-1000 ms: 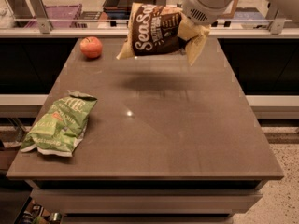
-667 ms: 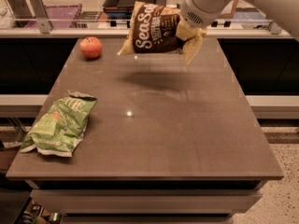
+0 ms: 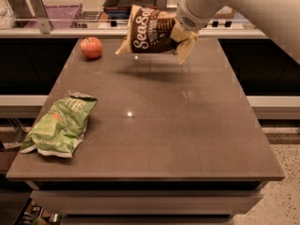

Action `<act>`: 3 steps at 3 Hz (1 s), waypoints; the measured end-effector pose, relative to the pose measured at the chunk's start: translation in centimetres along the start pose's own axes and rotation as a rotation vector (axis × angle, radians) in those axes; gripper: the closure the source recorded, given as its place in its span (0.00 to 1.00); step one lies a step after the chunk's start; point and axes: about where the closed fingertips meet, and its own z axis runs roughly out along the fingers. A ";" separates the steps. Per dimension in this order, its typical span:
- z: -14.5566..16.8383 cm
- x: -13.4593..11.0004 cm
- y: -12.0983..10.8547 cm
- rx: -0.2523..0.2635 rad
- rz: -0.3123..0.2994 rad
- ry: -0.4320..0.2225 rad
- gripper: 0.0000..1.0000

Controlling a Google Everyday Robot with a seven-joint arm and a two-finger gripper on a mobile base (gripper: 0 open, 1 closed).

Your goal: Move brown chip bag near apple

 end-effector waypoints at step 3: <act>8.1 -2.2 1.4 -0.108 -0.022 -0.025 1.00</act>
Offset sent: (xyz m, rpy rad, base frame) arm 0.0596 0.0446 -0.0606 0.0392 0.0784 0.0880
